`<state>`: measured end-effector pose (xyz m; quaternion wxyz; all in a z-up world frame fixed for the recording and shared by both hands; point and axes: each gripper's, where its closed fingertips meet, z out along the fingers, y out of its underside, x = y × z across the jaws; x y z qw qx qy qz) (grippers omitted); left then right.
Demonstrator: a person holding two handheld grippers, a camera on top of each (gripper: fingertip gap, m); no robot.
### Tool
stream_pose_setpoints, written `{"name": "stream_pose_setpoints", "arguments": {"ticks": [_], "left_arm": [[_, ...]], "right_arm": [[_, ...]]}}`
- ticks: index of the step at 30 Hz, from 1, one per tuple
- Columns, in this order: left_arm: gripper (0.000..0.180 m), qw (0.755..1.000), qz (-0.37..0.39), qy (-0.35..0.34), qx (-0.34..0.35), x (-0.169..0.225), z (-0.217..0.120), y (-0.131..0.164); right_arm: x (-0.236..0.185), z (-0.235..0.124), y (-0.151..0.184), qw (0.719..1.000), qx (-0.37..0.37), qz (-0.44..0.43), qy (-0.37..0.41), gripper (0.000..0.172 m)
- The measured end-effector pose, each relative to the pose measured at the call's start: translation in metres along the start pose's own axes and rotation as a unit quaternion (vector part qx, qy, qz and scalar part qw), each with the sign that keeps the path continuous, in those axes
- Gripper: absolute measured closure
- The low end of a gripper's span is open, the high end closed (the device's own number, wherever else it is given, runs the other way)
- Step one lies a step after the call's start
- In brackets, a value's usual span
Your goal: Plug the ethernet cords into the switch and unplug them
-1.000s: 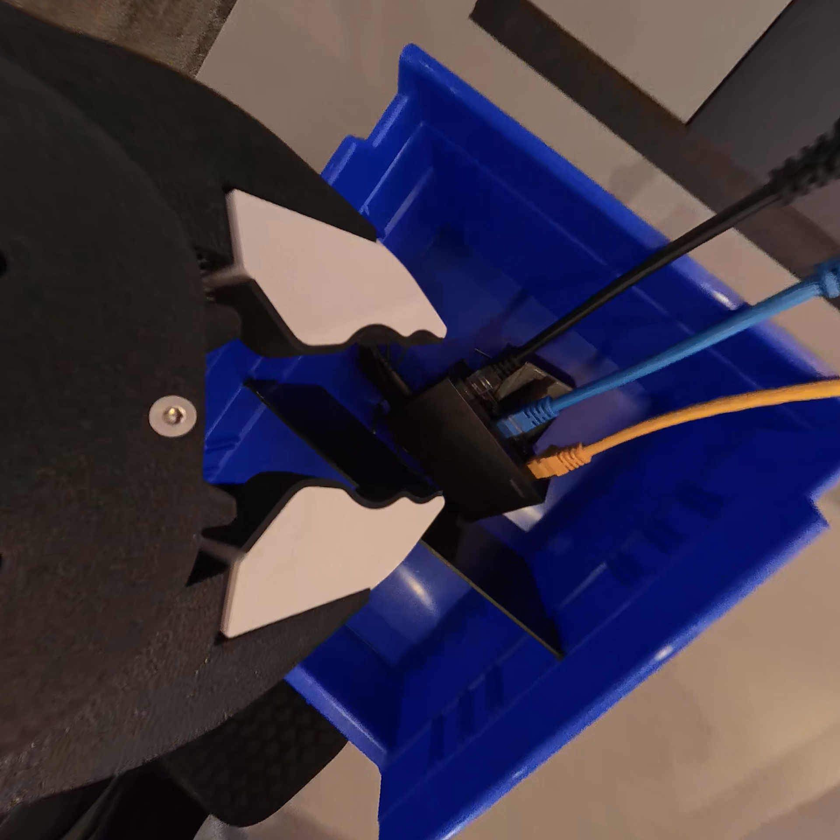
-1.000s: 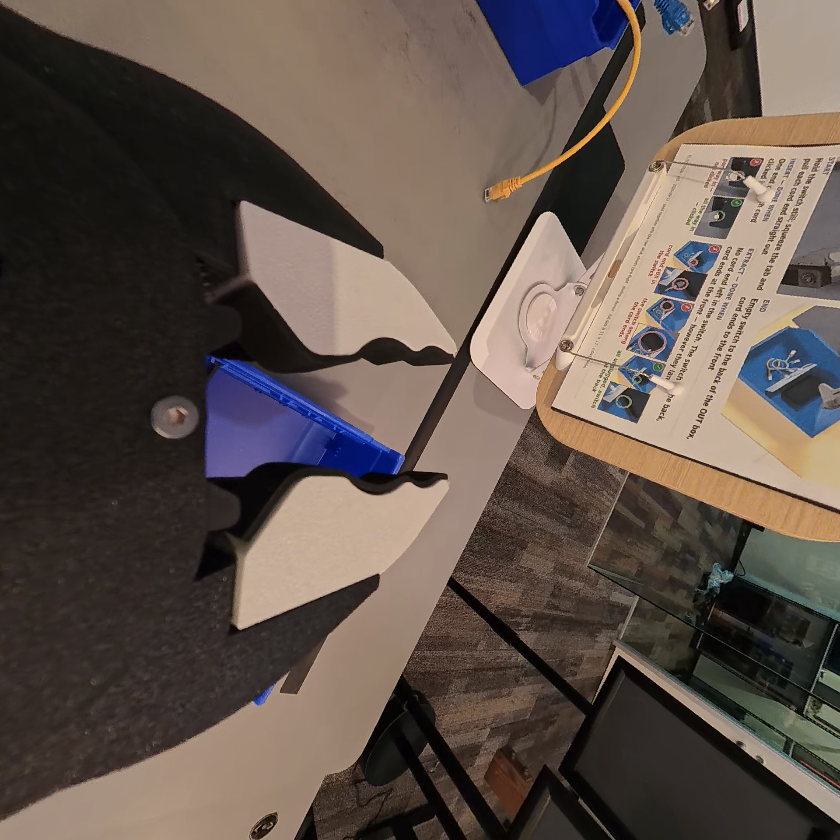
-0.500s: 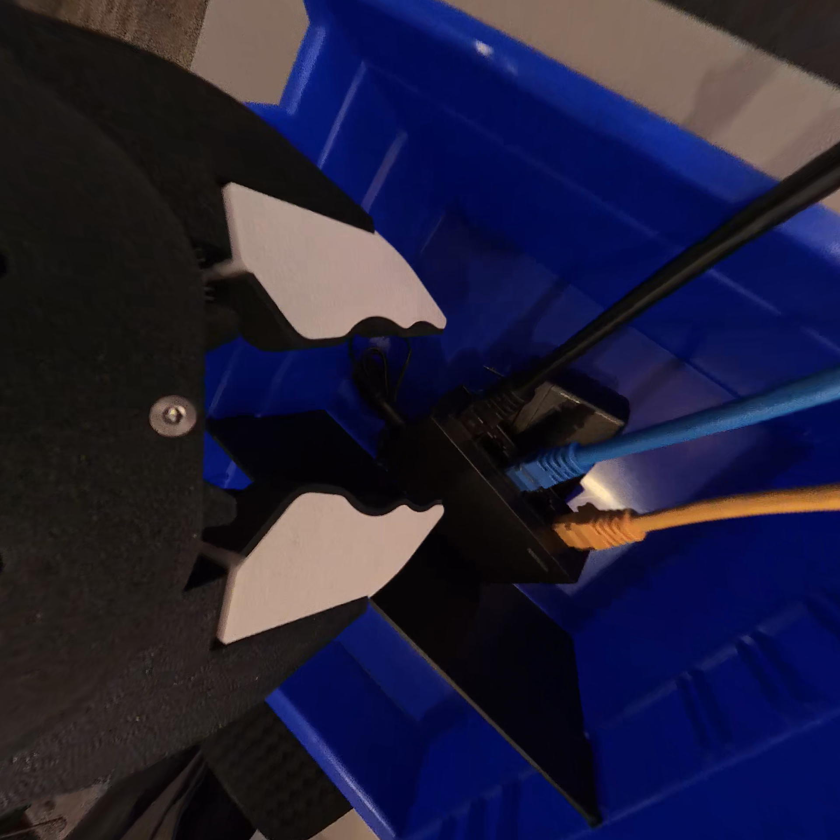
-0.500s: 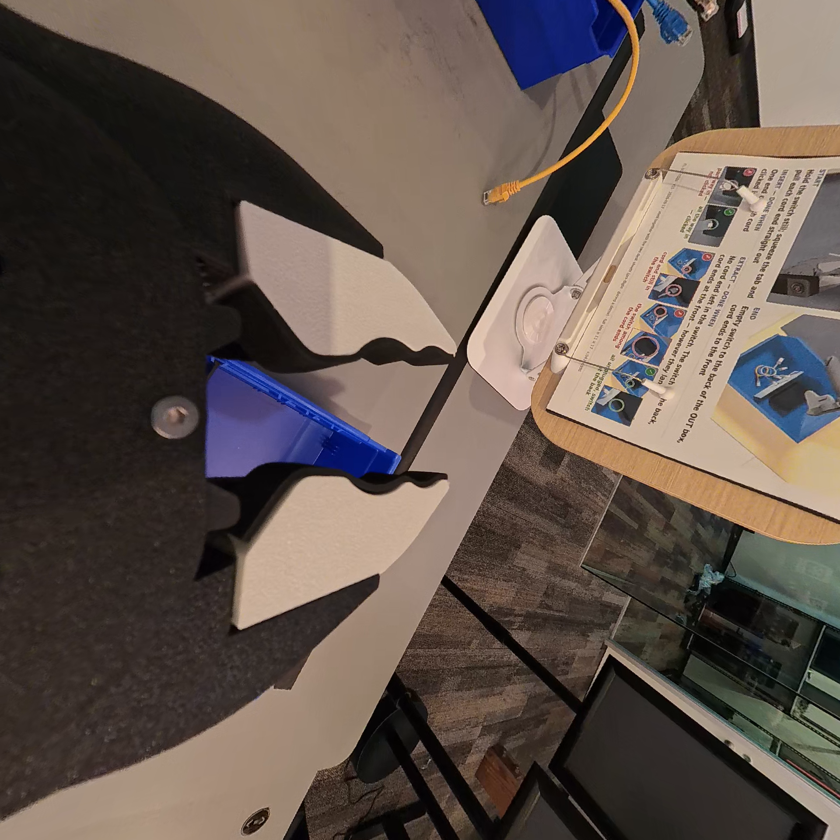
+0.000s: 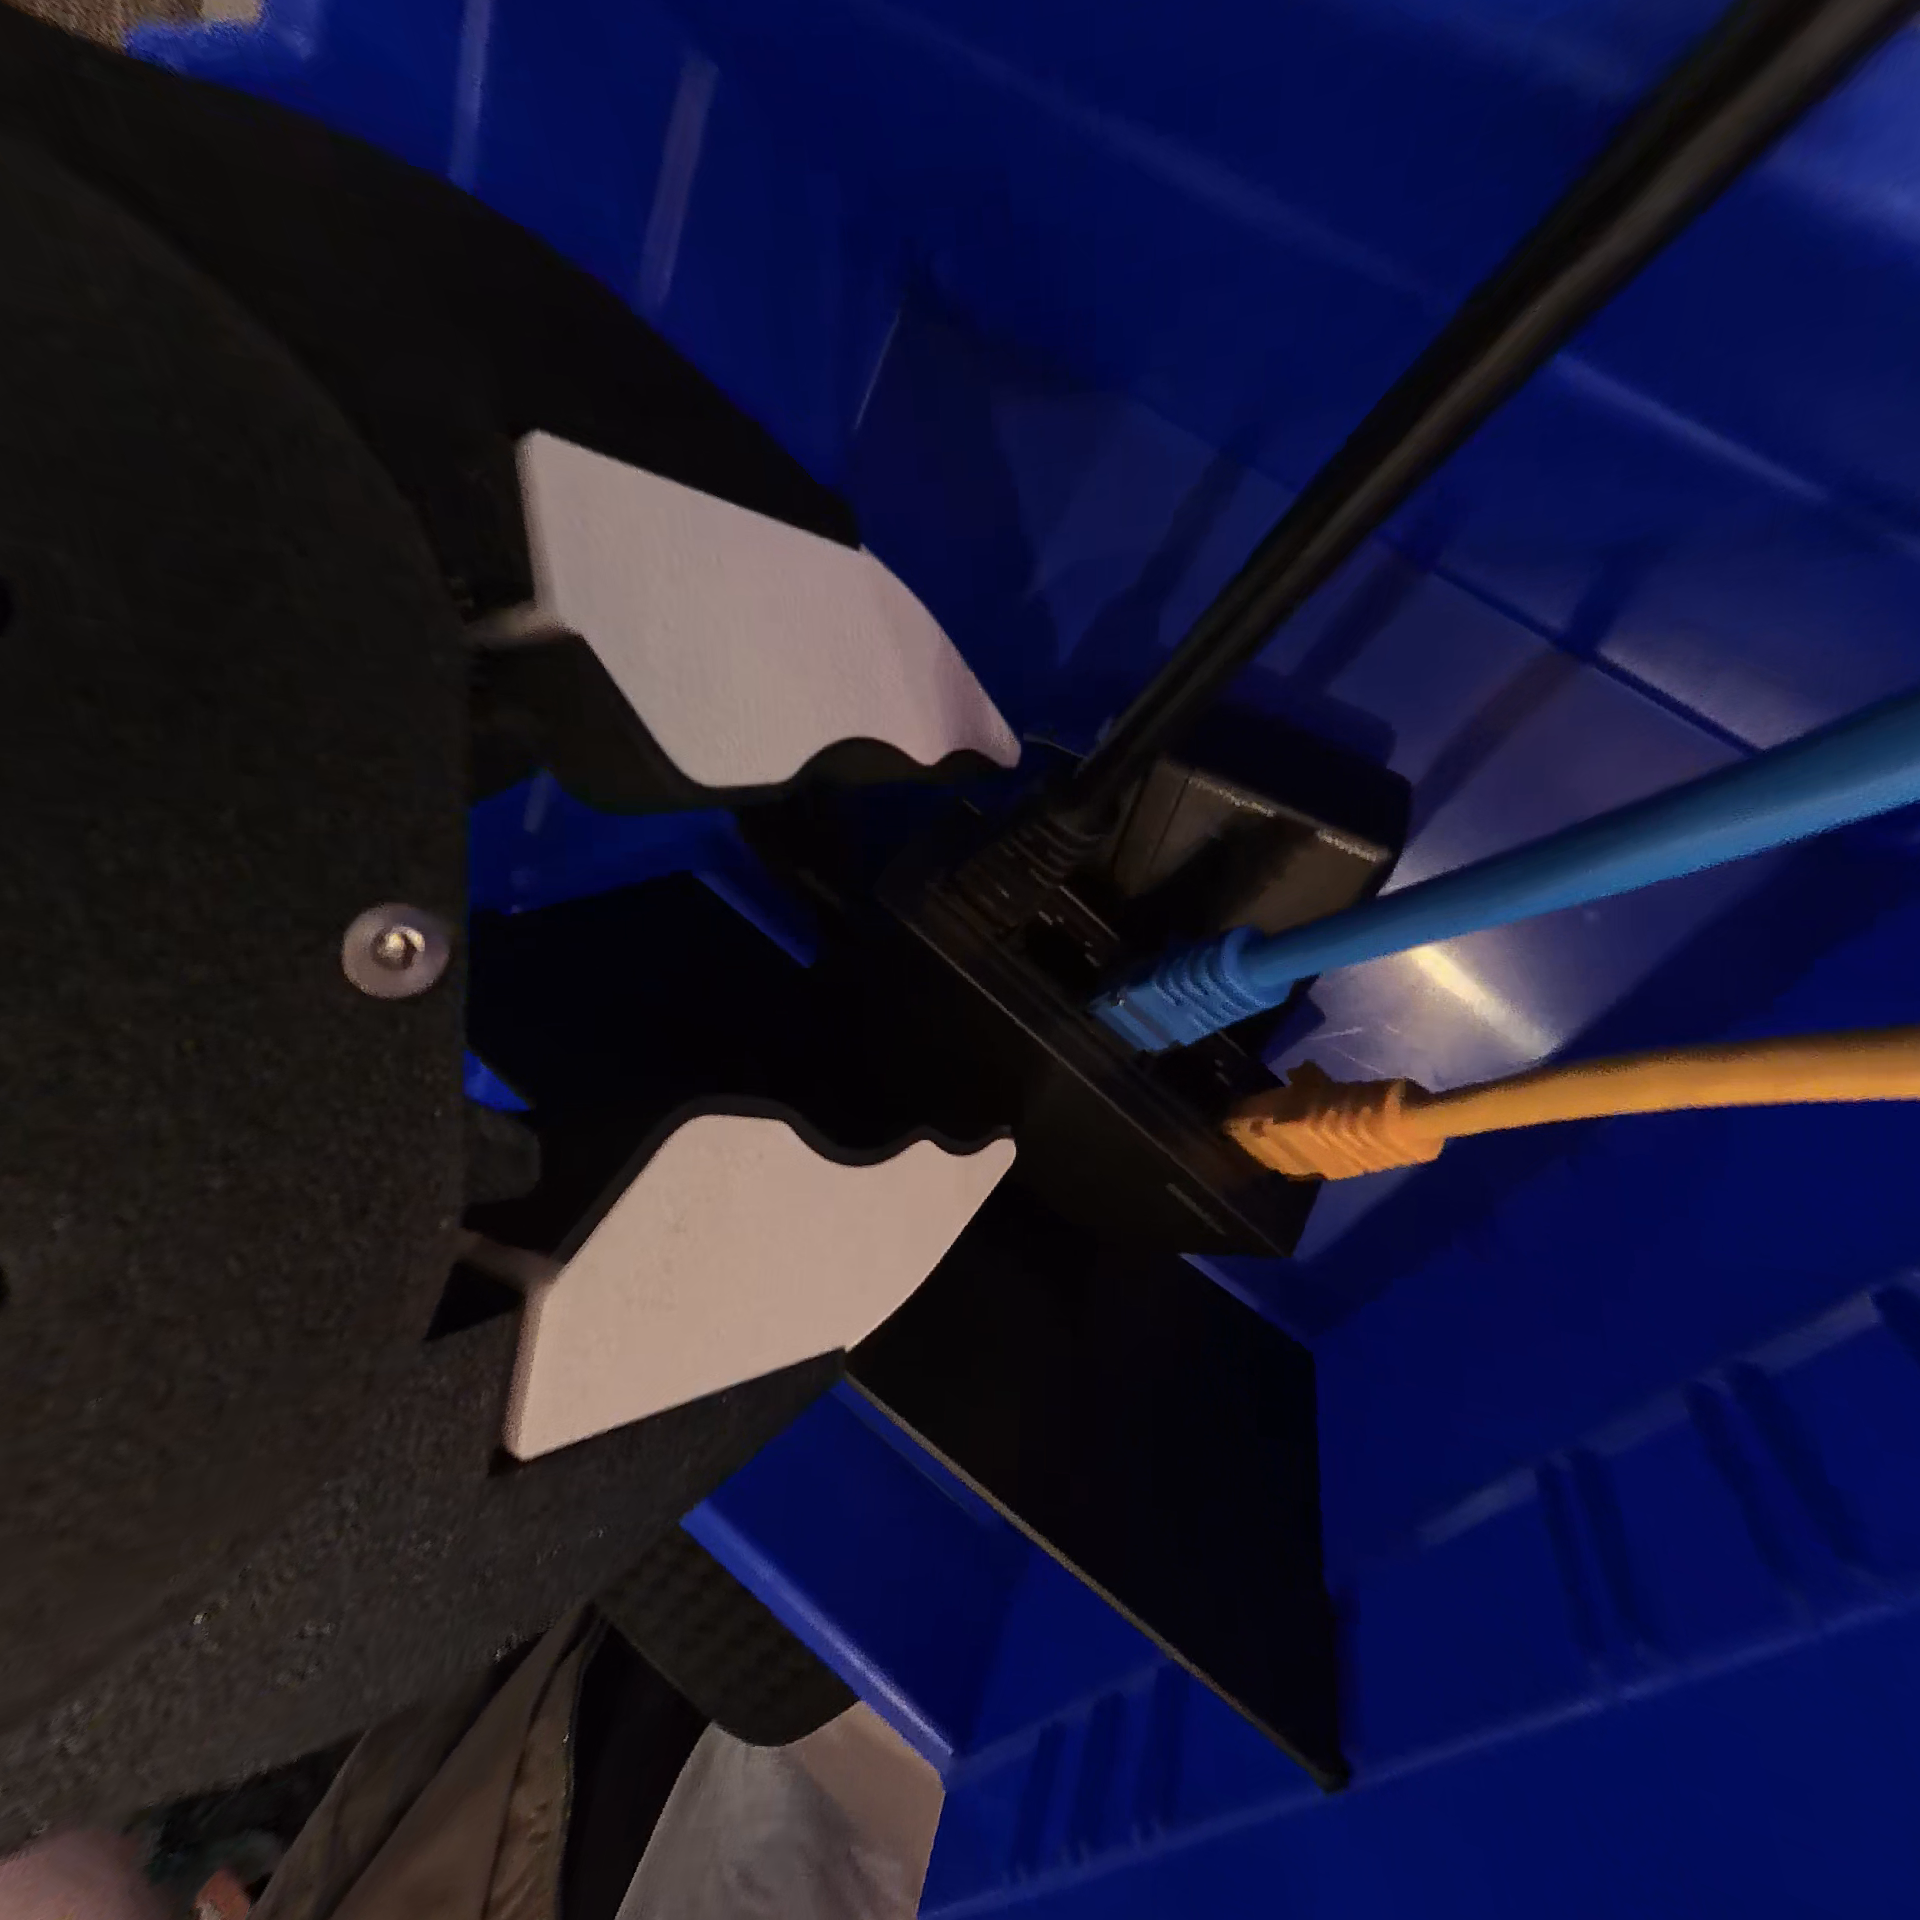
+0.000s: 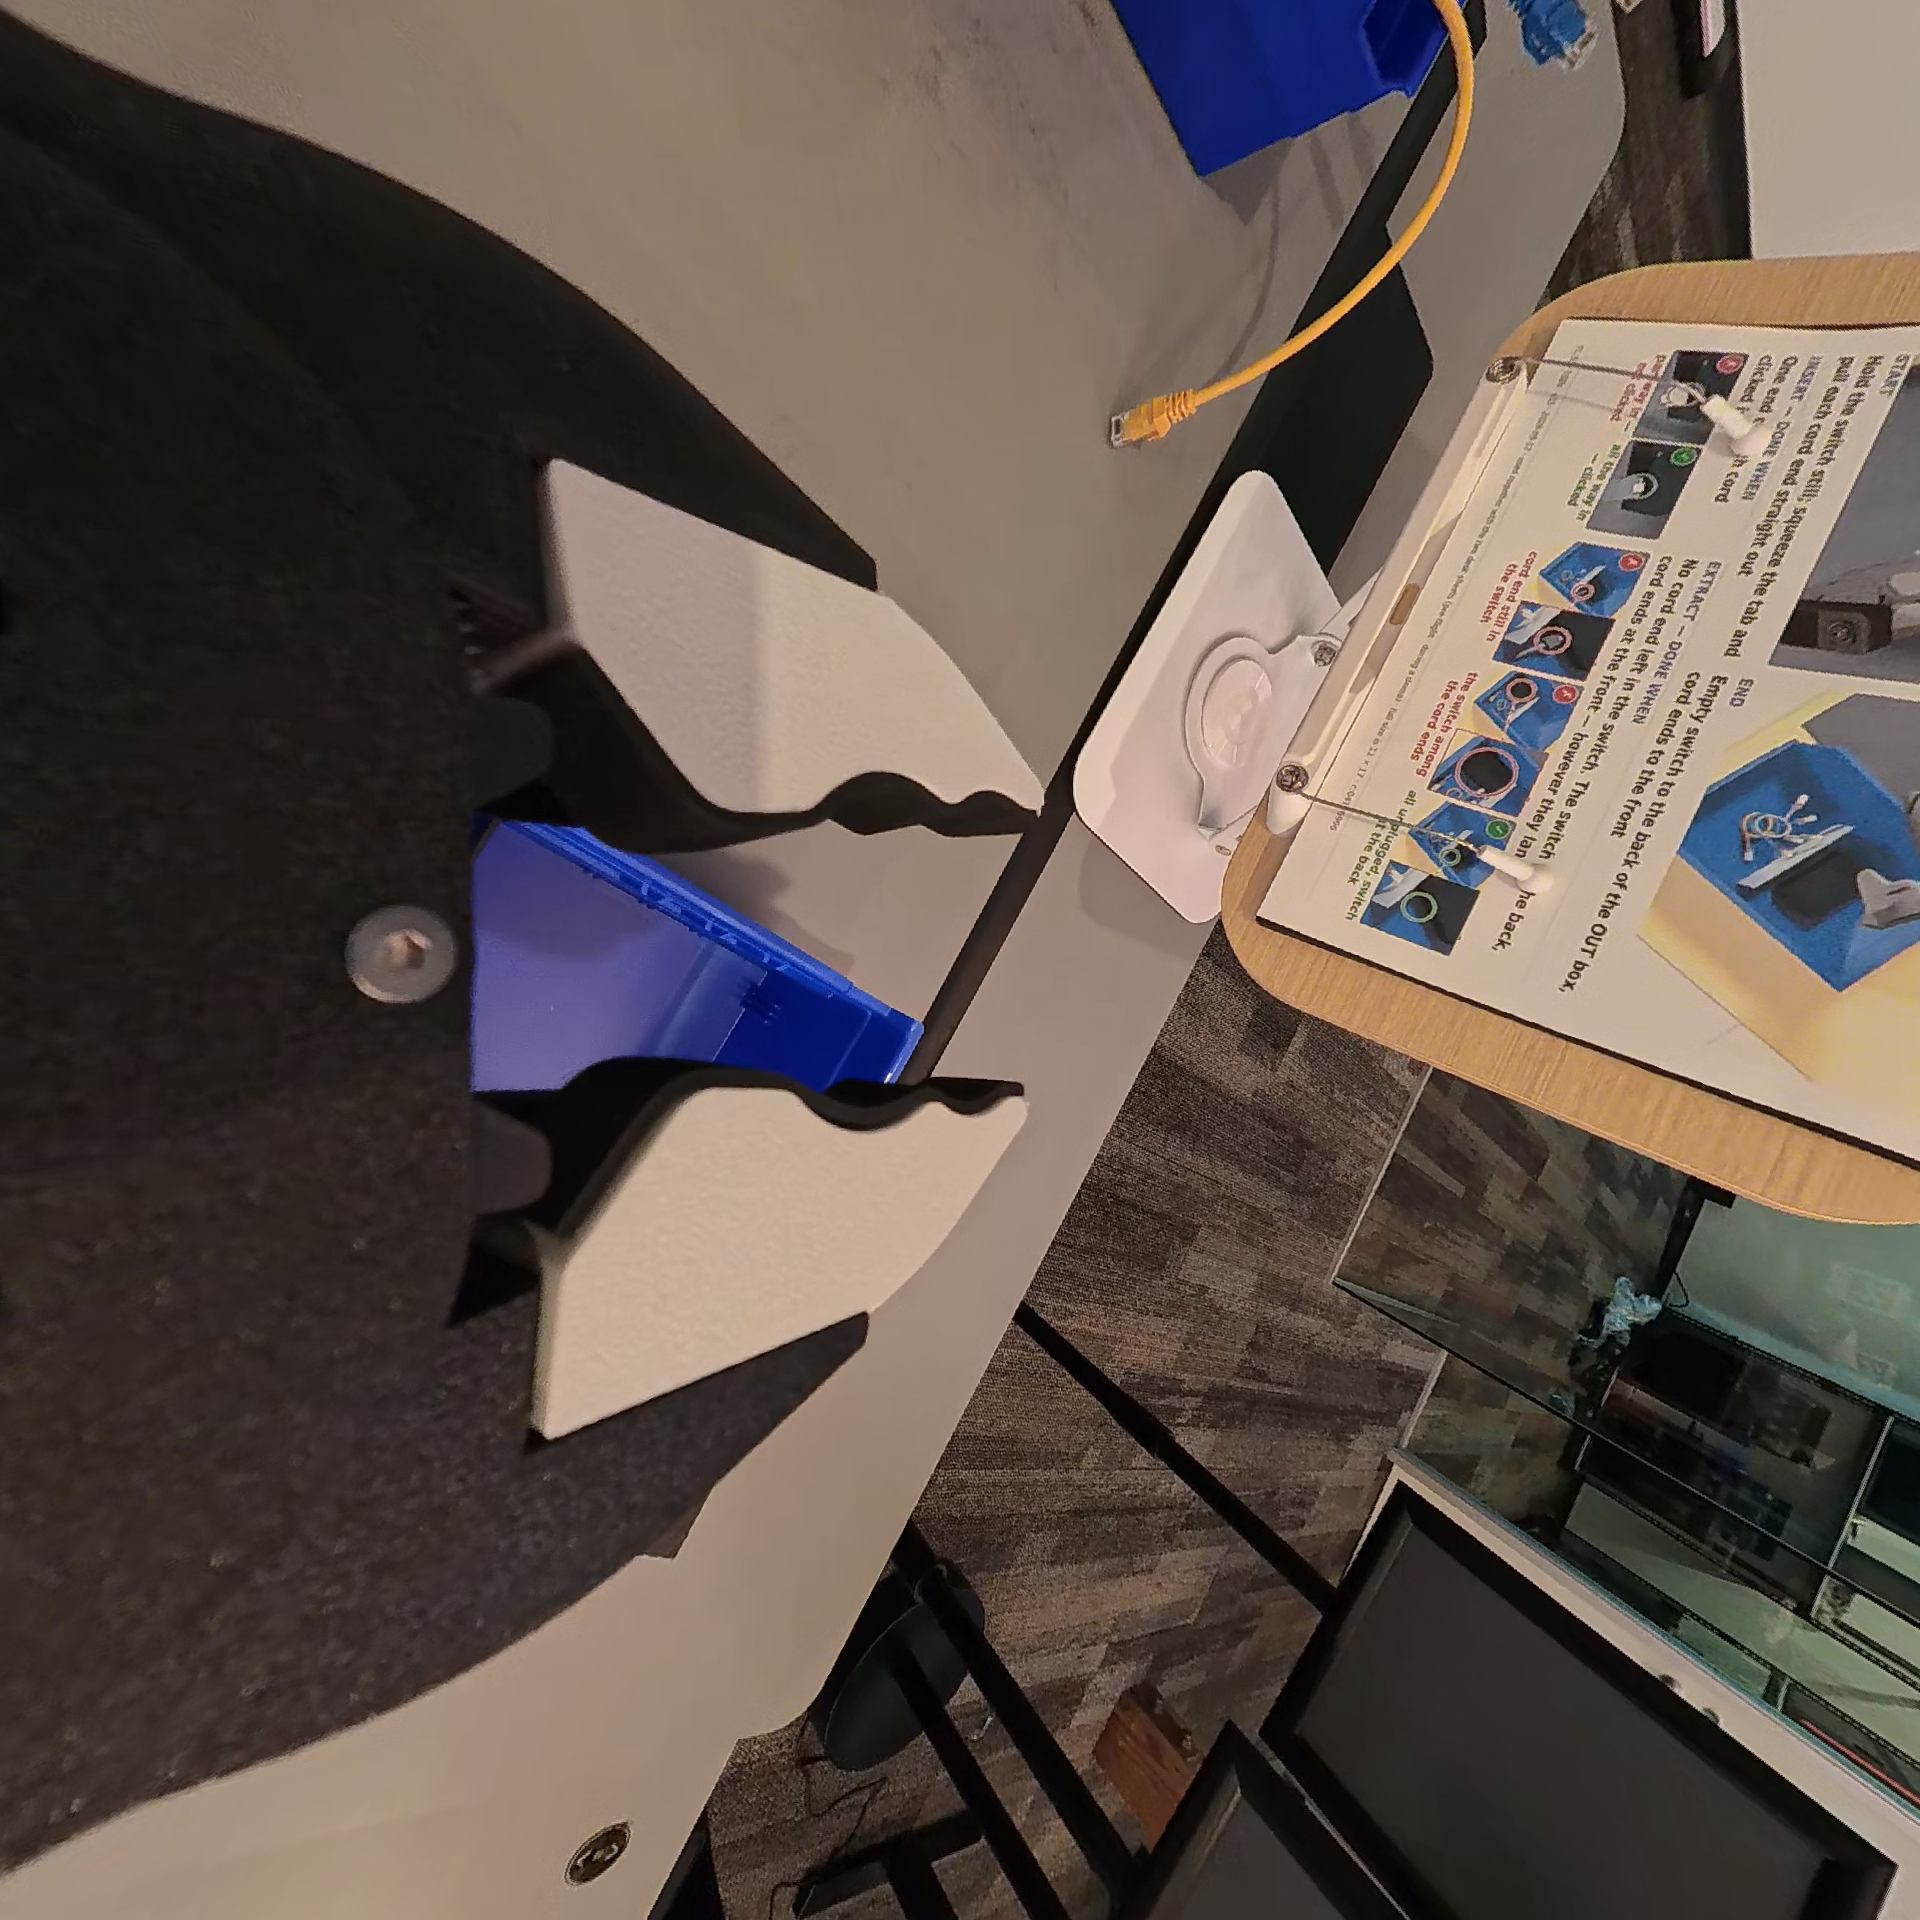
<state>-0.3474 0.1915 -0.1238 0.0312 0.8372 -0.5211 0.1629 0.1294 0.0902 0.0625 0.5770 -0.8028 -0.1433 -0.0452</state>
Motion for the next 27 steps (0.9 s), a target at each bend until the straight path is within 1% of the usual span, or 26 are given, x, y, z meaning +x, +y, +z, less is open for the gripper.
{"name": "stream_pose_setpoints", "arguments": {"ticks": [7, 11, 13, 15, 24, 25, 27], "left_arm": [[0.124, 1.0, -0.004, 0.021, -0.002, 0.003, -0.001, 0.001], [0.129, 0.998, 0.003, 0.052, 0.02, 0.012, -0.006, -0.002], [0.133, 0.997, 0.0, 0.066, 0.033, 0.015, -0.008, -0.003], [0.134, 0.996, -0.01, 0.079, 0.036, 0.017, -0.009, -0.003], [0.126, 0.998, -0.014, 0.066, -0.001, 0.018, 0.0, -0.007], [0.126, 0.998, -0.017, 0.068, -0.001, 0.02, 0.001, -0.008], [0.134, 0.998, -0.023, 0.065, -0.004, 0.019, 0.003, -0.011]], "right_arm": [[-0.002, 0.0, -0.001, 1.0, 0.001, -0.005, 0.0, 0.128], [-0.001, 0.0, -0.001, 1.0, 0.002, -0.003, 0.0, 0.128], [-0.001, 0.001, -0.001, 1.0, 0.001, -0.004, 0.0, 0.128], [-0.002, 0.002, -0.001, 1.0, 0.0, -0.006, 0.0, 0.128], [-0.003, 0.002, 0.0, 1.0, -0.003, -0.01, 0.001, 0.128], [-0.002, 0.002, 0.0, 1.0, -0.002, -0.009, 0.001, 0.128], [-0.002, 0.002, 0.0, 1.0, -0.002, -0.008, 0.001, 0.128]]}}
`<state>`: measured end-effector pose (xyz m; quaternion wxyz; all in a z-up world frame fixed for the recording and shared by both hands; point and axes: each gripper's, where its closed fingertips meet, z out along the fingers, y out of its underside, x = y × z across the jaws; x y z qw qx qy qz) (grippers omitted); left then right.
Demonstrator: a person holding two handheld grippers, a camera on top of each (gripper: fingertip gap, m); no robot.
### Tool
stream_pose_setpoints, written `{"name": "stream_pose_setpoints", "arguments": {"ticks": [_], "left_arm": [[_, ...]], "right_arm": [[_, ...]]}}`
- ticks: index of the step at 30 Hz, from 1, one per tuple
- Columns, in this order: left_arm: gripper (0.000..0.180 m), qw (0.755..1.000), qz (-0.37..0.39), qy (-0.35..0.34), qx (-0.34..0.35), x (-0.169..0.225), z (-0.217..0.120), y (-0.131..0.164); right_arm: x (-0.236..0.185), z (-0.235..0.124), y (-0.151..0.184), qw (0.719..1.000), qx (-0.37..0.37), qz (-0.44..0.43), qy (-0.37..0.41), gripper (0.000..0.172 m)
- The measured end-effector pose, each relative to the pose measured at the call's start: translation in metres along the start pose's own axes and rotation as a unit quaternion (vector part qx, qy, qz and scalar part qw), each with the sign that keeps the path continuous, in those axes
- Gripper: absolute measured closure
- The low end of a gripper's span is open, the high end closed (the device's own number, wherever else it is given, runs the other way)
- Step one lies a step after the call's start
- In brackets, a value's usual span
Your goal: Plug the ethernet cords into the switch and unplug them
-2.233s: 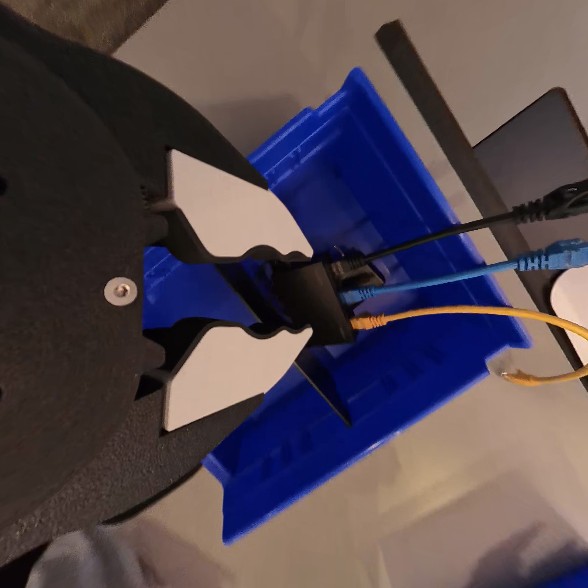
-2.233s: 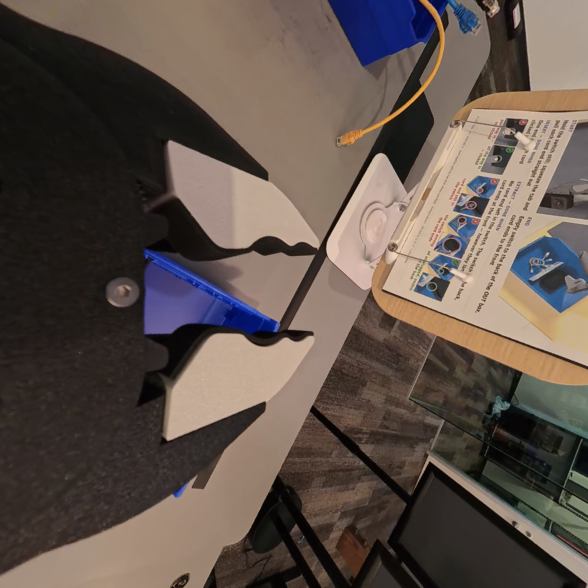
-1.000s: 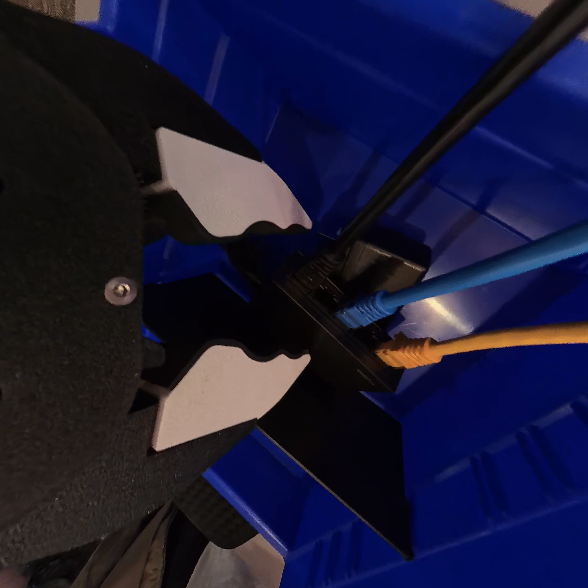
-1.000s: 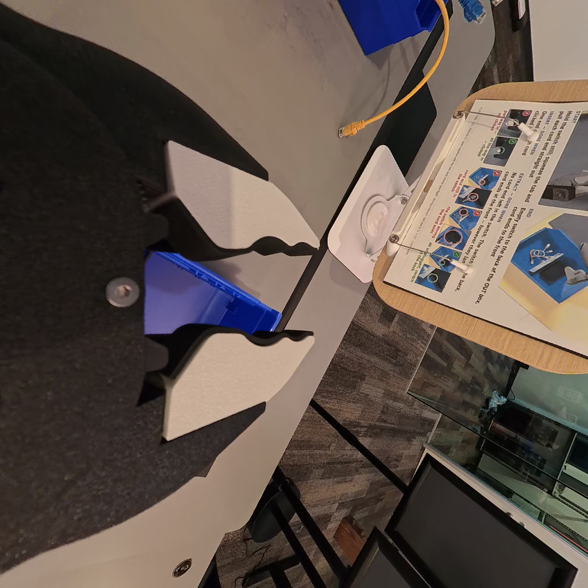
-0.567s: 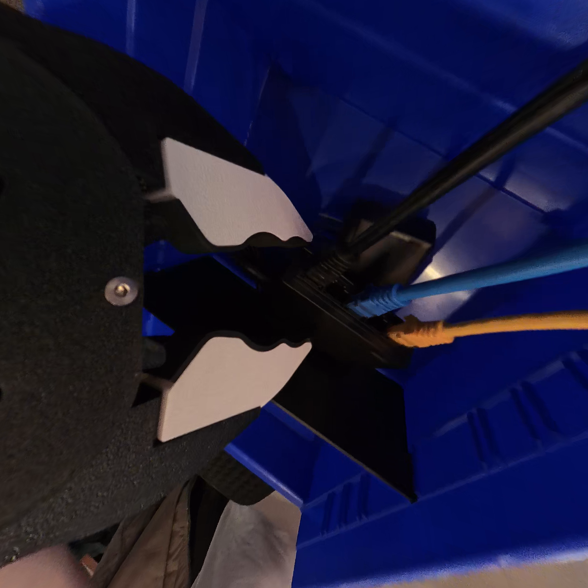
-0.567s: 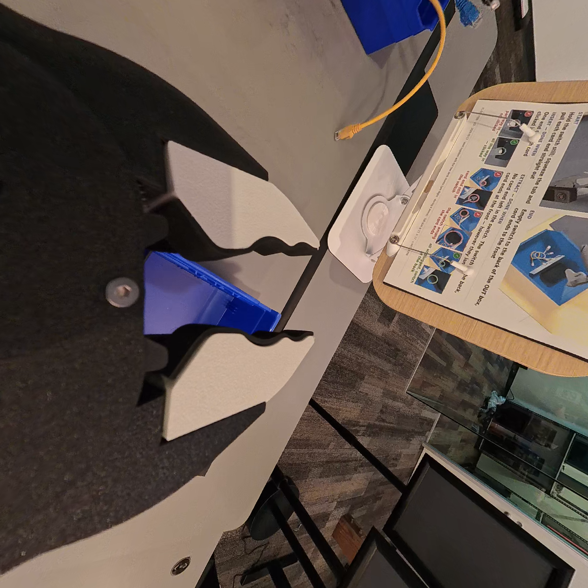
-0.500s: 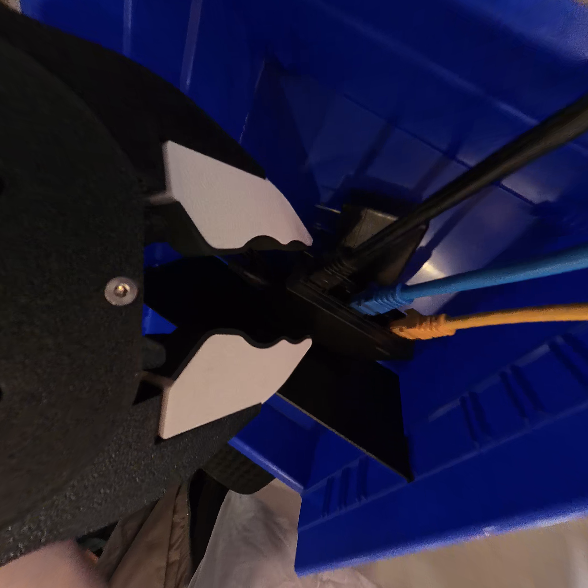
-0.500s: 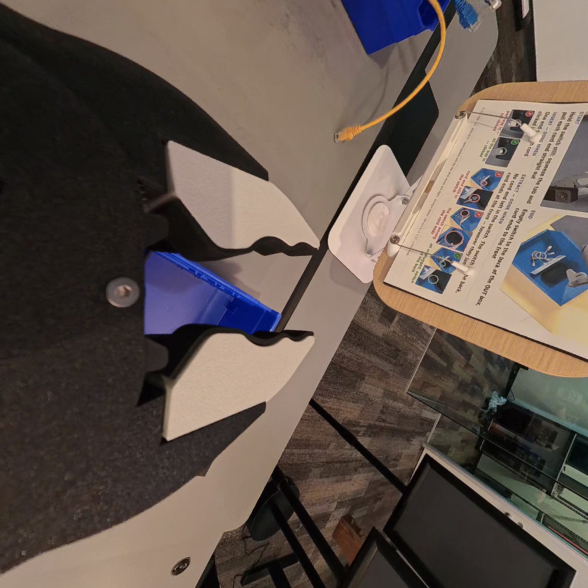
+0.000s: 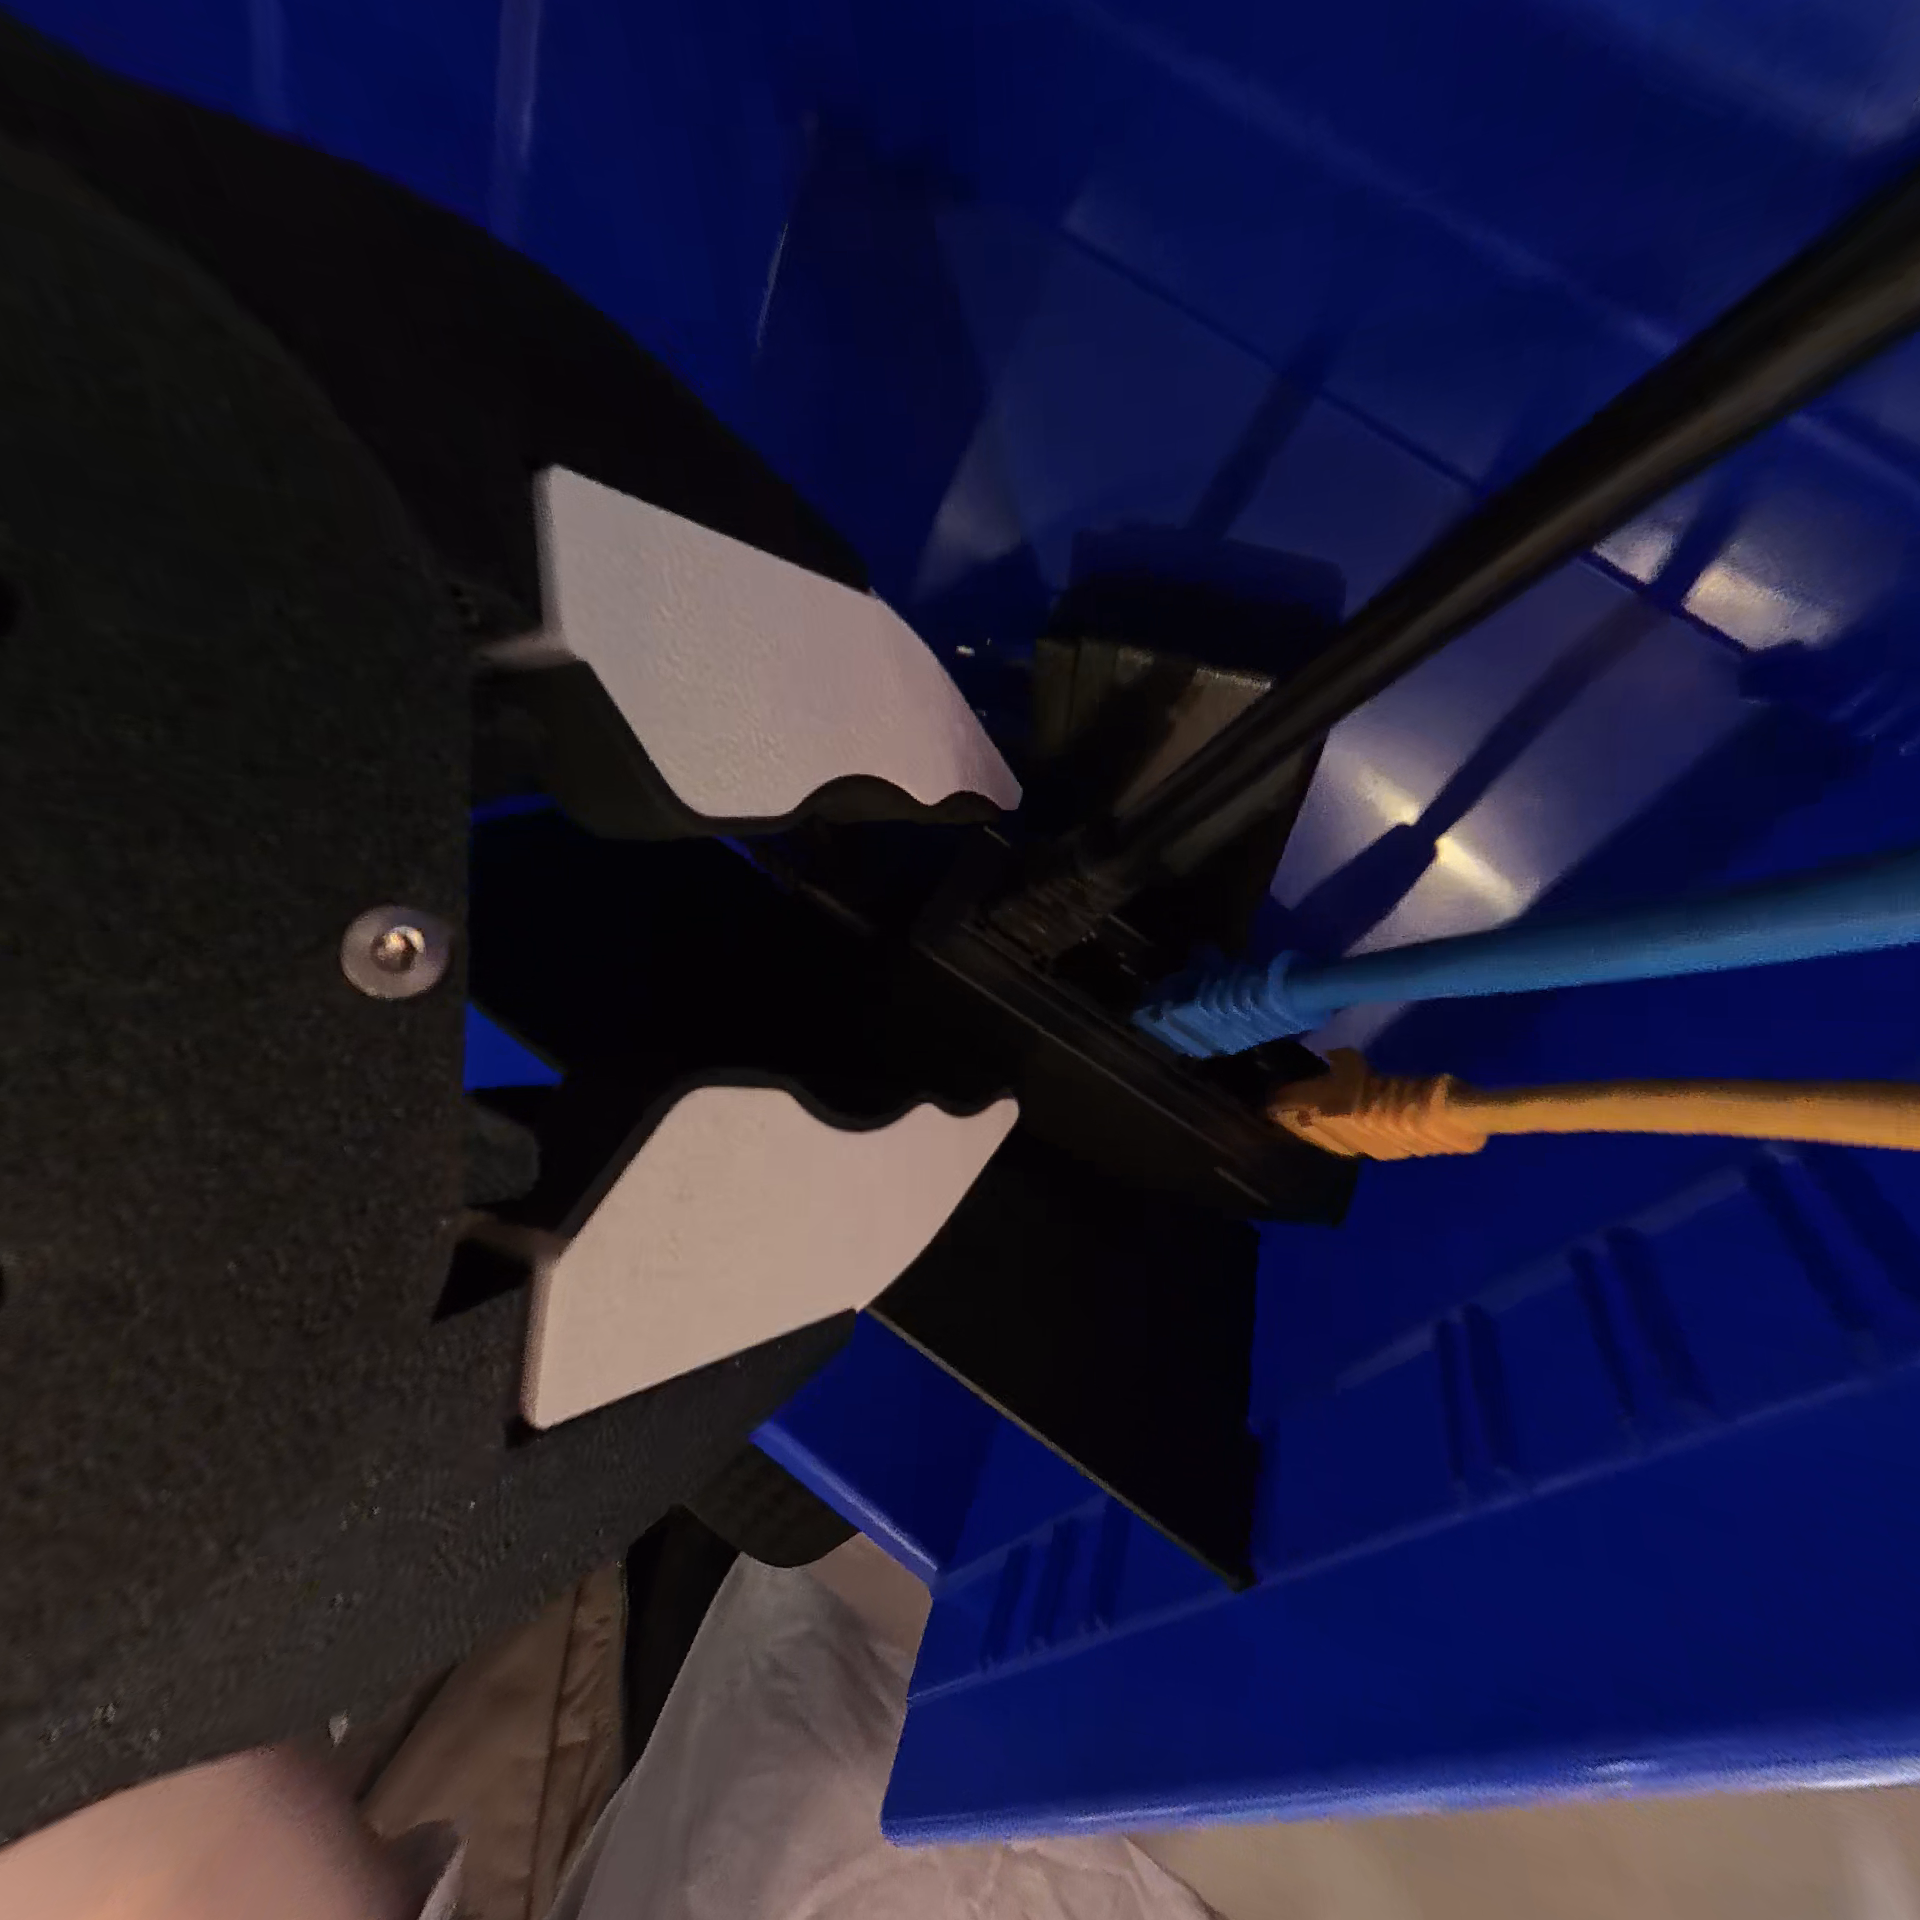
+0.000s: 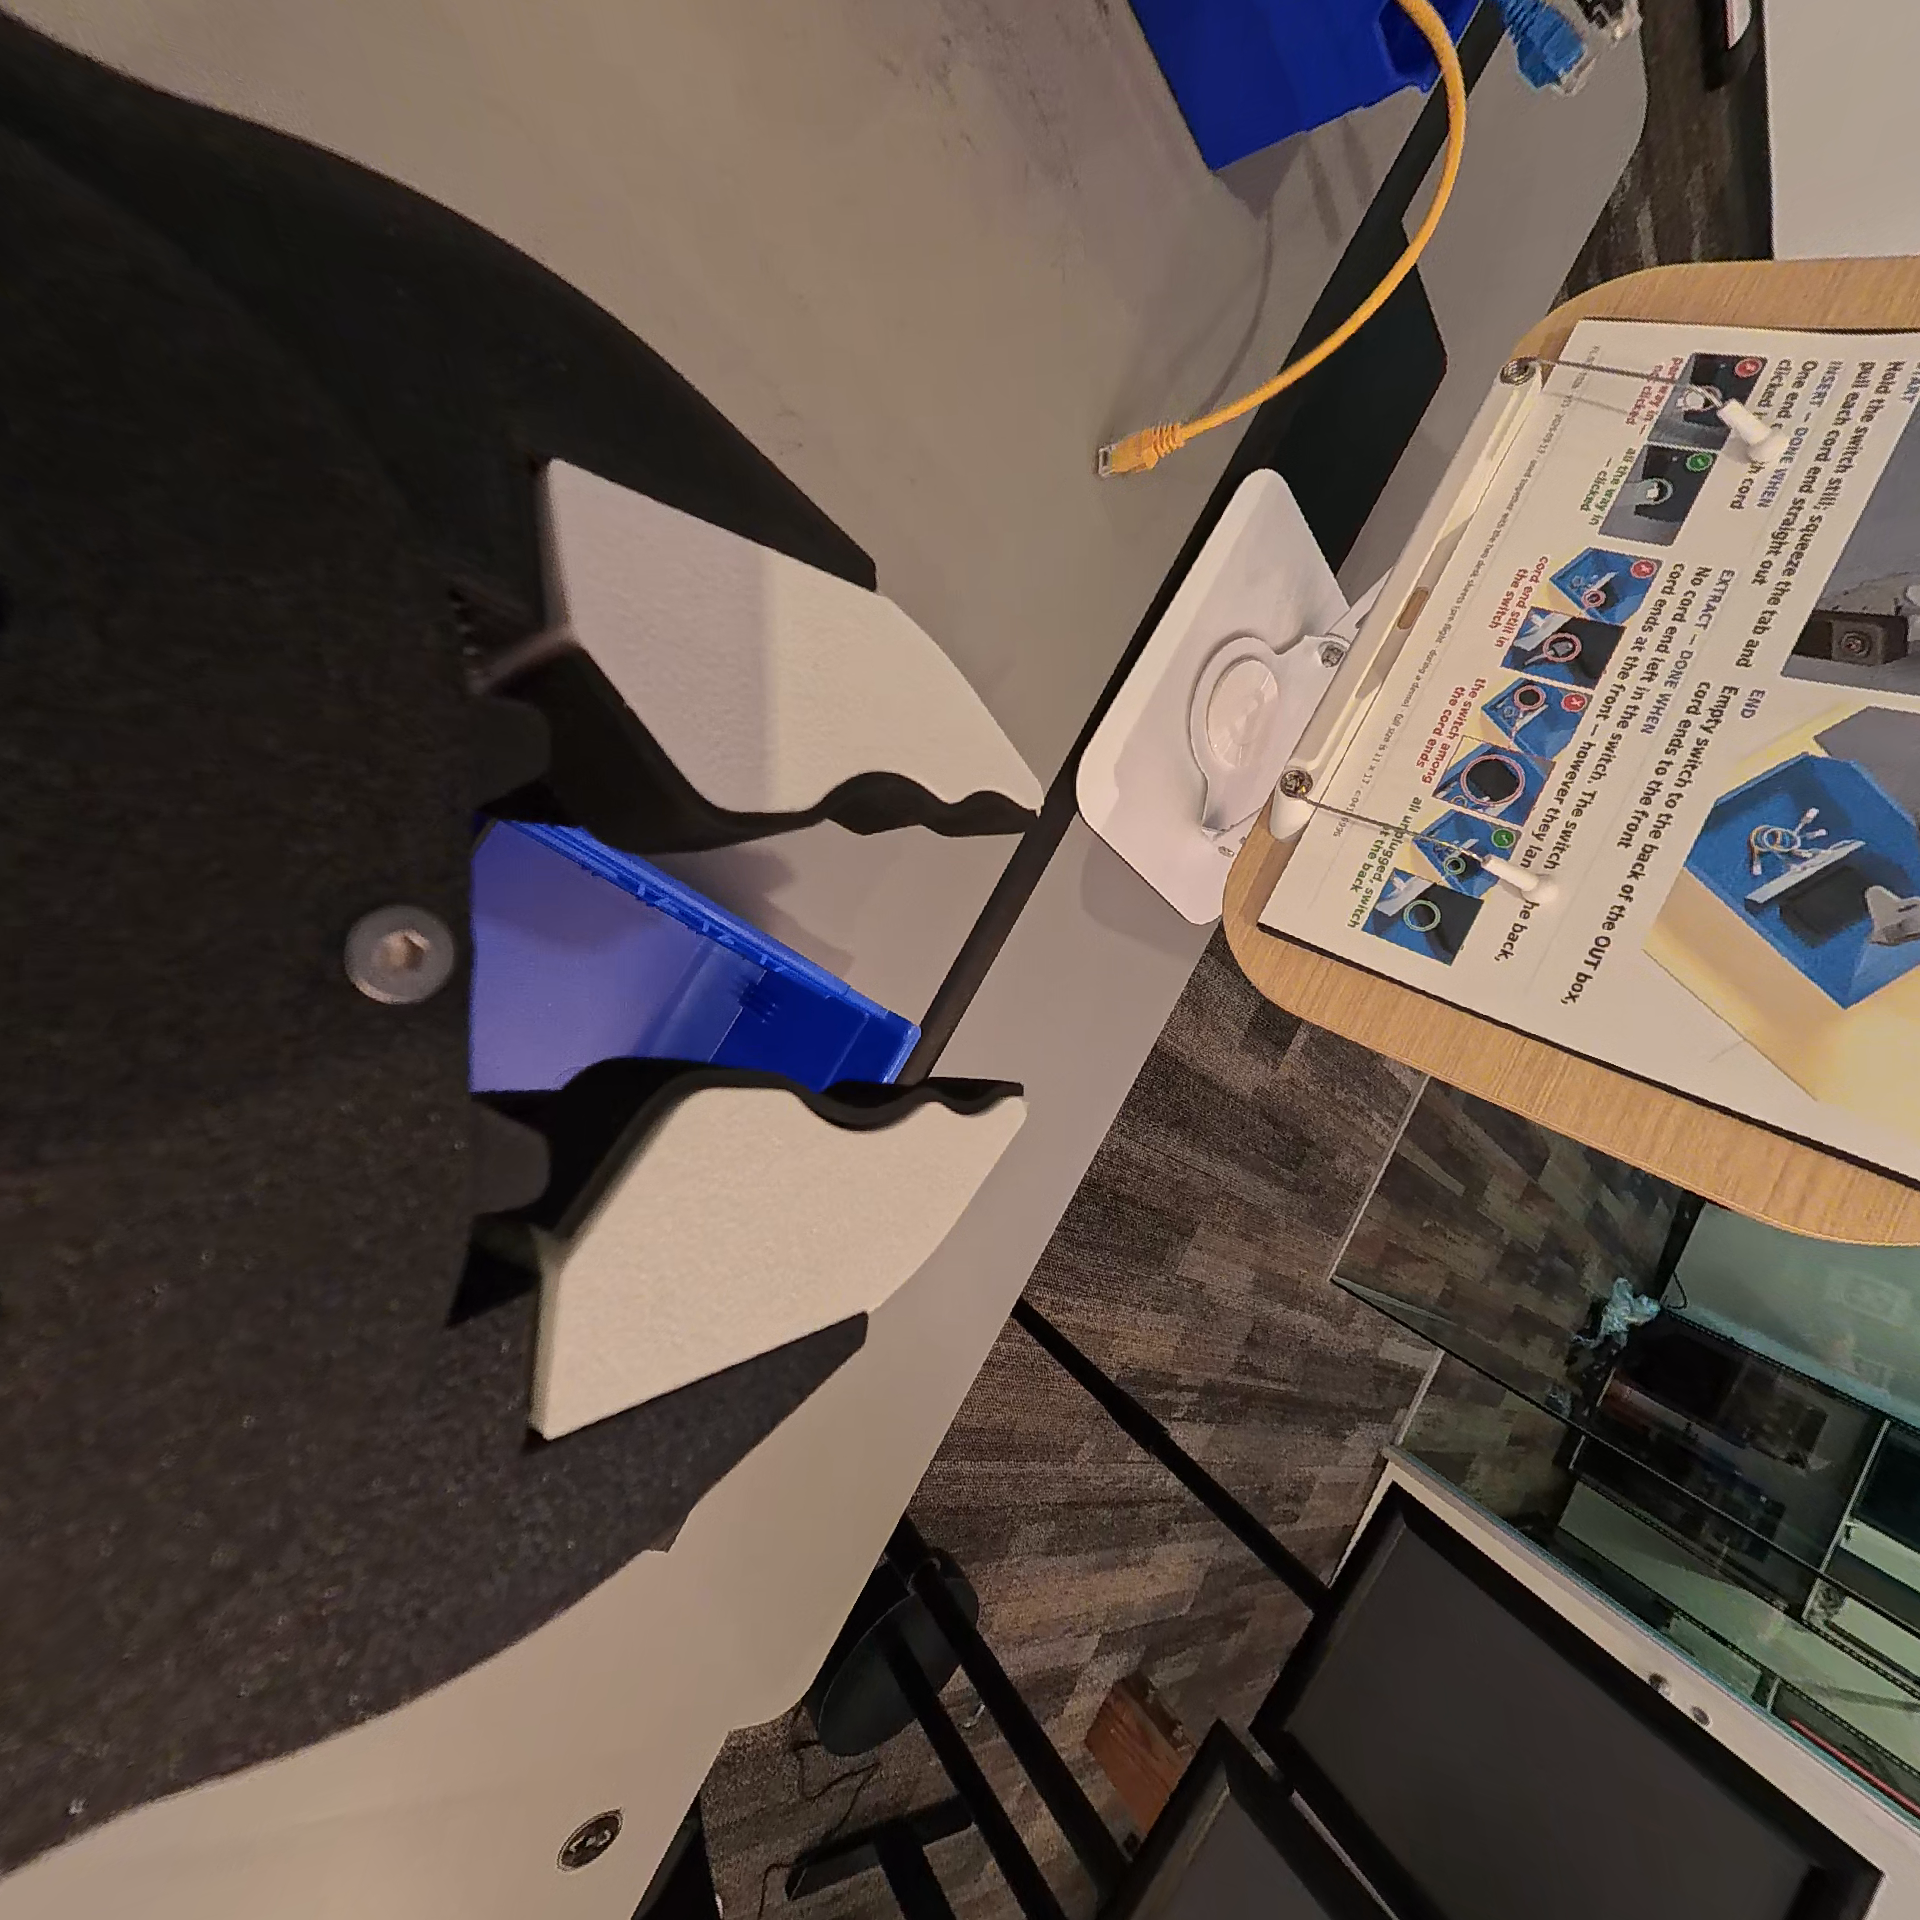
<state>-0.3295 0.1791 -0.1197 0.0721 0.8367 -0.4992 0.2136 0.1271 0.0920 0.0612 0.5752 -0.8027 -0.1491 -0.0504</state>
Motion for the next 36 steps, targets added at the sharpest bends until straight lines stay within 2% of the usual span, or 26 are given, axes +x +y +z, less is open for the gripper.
{"name": "stream_pose_setpoints", "arguments": {"ticks": [9, 16, 26, 33, 36], "left_arm": [[0.15, 0.997, 0.016, 0.057, 0.053, 0.02, -0.013, -0.01], [0.152, 0.995, 0.038, 0.04, 0.082, 0.025, -0.016, -0.007], [0.152, 0.991, 0.067, -0.034, 0.115, 0.027, -0.021, -0.013], [0.15, 0.988, 0.066, -0.041, 0.133, 0.031, -0.015, -0.015], [0.144, 0.989, 0.061, -0.042, 0.127, 0.031, -0.008, -0.016]], "right_arm": [[0.001, -0.002, -0.002, 1.0, 0.005, 0.001, -0.001, 0.128], [0.001, -0.005, -0.004, 1.0, 0.01, 0.002, -0.001, 0.128], [0.001, -0.006, -0.006, 1.0, 0.012, 0.002, -0.001, 0.128], [0.001, -0.008, -0.007, 1.0, 0.014, 0.002, 0.0, 0.128], [0.002, -0.009, -0.007, 1.0, 0.016, 0.003, 0.001, 0.128]]}}
